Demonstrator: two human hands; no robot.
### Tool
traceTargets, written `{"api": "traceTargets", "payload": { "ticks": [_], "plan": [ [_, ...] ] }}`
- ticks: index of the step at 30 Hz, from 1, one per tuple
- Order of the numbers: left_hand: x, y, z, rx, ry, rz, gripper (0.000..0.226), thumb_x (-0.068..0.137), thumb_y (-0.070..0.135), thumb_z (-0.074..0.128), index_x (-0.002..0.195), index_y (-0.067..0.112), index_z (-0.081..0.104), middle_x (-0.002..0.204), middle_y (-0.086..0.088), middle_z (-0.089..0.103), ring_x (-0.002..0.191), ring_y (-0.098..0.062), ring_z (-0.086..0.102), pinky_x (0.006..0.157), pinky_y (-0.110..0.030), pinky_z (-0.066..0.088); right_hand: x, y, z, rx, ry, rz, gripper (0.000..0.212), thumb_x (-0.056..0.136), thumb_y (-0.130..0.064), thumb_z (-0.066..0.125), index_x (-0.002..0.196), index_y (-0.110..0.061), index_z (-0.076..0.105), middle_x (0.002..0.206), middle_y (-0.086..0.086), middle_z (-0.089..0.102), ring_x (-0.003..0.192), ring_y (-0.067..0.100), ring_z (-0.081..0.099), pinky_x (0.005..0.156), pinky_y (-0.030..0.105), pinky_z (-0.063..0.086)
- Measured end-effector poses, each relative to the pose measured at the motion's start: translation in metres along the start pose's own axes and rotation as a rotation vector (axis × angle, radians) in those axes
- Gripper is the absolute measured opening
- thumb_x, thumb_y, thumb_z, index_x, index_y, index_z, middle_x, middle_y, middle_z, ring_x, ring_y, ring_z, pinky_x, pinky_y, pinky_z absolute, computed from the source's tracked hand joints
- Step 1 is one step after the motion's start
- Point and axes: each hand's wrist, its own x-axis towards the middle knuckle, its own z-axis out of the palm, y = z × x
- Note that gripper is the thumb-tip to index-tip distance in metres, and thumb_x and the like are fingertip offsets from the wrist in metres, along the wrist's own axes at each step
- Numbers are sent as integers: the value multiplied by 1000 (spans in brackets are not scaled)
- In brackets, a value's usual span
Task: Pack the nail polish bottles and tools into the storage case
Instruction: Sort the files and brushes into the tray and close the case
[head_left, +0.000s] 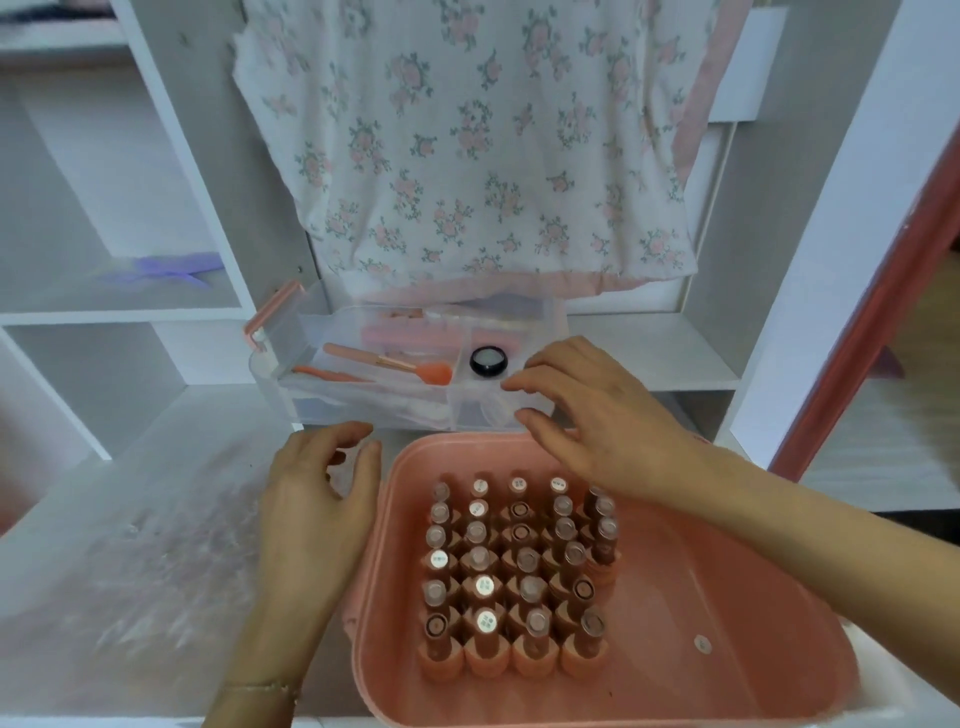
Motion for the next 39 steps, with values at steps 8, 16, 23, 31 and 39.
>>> {"api": "traceTargets", "payload": {
  "ticks": [8,16,23,31,39],
  "plan": [
    [53,-7,-26,289,-58,215,27,83,33,67,106,20,69,110,-3,64,110,-27,47,91,-38,33,38,6,2,48,-240,-25,19,91,-24,52,96,-14,67,89,-2,68,82,15,60,74,21,36],
    [66,-13,-21,173,-149,420,33,78,47,54,78,20,74,80,9,69,79,-6,57,82,-27,37,48,32,-22,18,-369,14,28,91,-37,43,88,-20,66,75,-7,63,71,6,53,71,20,38],
    [71,-17,-20,133,-80,462,31,75,48,57,76,20,71,79,10,66,82,-4,50,77,-23,33,116,4,20,137,-386,-29,29,92,-34,48,115,-22,60,114,-8,62,96,4,54,82,19,38],
    [83,-28,-25,110,-69,470,38,74,52,58,81,18,73,82,7,65,84,-6,51,81,-24,35,152,-1,75,-175,-555,-121,23,89,-23,48,103,-10,62,108,9,60,96,26,56,71,34,43],
    [93,-31,-34,-28,29,327,16,82,36,53,93,31,63,94,20,59,93,9,51,83,-2,35,146,13,58,123,-298,-68,26,89,-24,47,109,-24,64,91,-12,49,80,-2,41,65,15,35]
  ]
}}
